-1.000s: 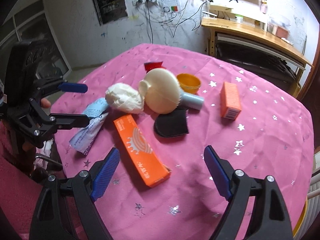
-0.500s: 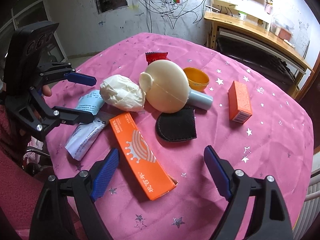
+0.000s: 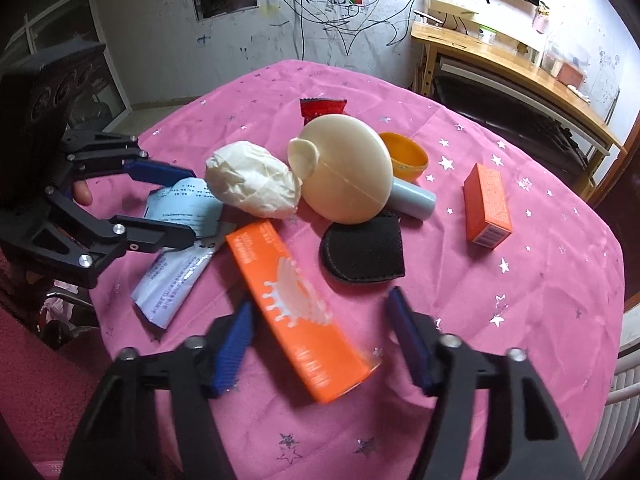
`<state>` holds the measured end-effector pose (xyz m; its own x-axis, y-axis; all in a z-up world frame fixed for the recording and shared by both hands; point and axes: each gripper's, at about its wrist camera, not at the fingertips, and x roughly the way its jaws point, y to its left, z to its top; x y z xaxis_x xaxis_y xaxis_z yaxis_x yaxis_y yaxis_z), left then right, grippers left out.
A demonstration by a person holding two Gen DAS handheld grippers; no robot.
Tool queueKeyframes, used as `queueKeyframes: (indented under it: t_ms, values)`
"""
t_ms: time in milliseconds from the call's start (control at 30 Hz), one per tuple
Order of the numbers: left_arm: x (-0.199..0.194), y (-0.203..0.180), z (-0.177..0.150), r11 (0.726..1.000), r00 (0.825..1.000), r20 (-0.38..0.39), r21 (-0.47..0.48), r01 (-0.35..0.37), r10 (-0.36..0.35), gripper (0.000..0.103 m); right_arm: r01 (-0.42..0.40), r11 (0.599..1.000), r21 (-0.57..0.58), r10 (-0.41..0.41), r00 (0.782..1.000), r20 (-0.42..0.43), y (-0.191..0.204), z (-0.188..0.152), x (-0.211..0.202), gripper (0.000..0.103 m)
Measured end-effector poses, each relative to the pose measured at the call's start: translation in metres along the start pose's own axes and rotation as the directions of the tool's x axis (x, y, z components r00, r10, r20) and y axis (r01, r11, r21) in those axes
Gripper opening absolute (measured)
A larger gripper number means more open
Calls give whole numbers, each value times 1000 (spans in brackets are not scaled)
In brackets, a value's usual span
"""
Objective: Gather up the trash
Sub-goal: 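Grasp the blue printed paper with the left gripper while the right gripper grasps the orange box, then carry both items to the yellow bin and open both grippers to drop them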
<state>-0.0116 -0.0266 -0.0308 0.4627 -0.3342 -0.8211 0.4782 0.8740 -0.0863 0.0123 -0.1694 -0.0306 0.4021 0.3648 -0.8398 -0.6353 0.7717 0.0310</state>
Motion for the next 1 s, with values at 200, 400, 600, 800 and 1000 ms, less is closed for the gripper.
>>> queueKeyframes:
  t_ms: [200,400,600,800,1000]
  values:
    - [-9,1,-7,998,999,9,-52,-39,39,49,17,1000,7,-17,1000,27,3,-6,-5,38]
    - [-23,1,-11,994,996,14,-74,-83,84,49,30,999,25,-32,997,65,5,-15,-18,23]
    - [-35,9,-8,986,993,27,-125,-111,115,48,37,998,42,-41,995,94,2,-25,-35,18]
    - [-47,5,-1,982,990,51,-145,-120,129,49,32,995,90,-44,990,136,-12,-40,-57,18]
    - [-56,2,8,977,989,58,-173,-125,137,49,12,992,124,-35,982,186,-26,-52,-81,18]
